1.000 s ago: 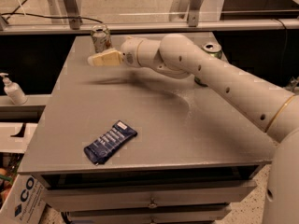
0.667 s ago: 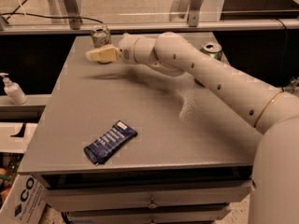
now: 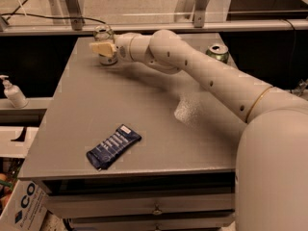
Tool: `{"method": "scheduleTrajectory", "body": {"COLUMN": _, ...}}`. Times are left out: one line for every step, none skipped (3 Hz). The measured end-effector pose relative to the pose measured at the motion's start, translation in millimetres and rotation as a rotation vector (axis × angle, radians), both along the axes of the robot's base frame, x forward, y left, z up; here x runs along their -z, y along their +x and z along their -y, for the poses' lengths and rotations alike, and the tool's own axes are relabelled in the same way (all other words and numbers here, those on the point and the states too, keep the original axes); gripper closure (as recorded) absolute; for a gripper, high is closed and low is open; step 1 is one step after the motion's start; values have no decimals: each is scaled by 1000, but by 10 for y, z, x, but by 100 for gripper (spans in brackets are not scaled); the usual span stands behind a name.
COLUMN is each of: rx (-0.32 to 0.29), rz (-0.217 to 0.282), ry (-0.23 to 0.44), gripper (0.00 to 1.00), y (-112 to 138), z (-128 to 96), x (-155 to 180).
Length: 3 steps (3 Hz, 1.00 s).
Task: Knock 7up can over
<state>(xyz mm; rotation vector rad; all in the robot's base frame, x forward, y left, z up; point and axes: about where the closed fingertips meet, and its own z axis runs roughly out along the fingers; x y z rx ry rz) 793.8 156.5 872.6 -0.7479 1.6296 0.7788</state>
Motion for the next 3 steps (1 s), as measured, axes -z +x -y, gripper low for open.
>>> {"method": "scheduleTrajectory", "body": {"rx": 14, "rz": -11, "ry": 2, "gripper": 61, "y": -20, "z": 2, "x": 23}}
{"method": "scheduleTrajectory", "body": {"rx": 16, "rz": -23, "ry": -8, "gripper": 92, "y": -180, "z": 104, "x": -122}}
{"method": "scheduleTrajectory", "body": {"rx": -9, "rz": -30, "ry": -33, "gripper": 100, "y": -337, "z": 162, "x": -278}}
